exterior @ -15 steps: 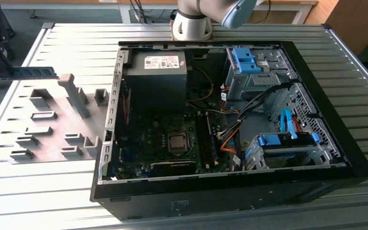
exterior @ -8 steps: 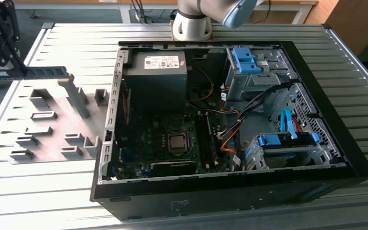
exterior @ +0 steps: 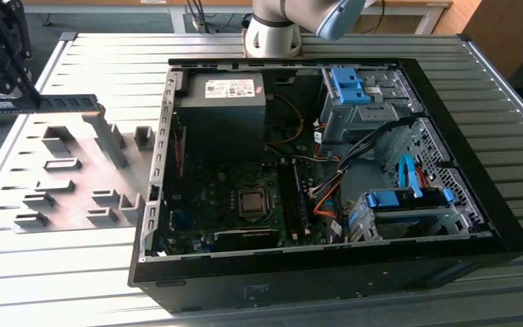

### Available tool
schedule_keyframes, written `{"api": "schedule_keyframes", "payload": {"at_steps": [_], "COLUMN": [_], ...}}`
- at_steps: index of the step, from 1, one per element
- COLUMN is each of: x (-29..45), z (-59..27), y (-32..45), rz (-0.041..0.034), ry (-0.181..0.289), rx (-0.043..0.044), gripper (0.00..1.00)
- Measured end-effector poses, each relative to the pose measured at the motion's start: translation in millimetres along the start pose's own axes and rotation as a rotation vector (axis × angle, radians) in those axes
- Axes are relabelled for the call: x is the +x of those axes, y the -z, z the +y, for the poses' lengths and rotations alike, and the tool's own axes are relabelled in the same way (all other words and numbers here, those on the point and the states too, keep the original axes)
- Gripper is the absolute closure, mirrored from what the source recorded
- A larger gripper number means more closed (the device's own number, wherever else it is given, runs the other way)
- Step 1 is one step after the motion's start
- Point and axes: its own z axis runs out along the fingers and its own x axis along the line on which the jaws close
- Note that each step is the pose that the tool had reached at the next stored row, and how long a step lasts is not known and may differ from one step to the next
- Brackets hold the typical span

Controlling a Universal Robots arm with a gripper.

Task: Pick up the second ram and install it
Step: 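Pick up the second ram and move it above second insertion slot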

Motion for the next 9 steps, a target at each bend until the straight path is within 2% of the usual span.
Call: {"api": "schedule_keyframes", "payload": {"at_steps": [9], "x": [-0.4], "z": [-18.0], "y": [0.5], "rz": [0.0000], "ry": [0.000], "rx": [0.0000], "gripper": [0.86]}}
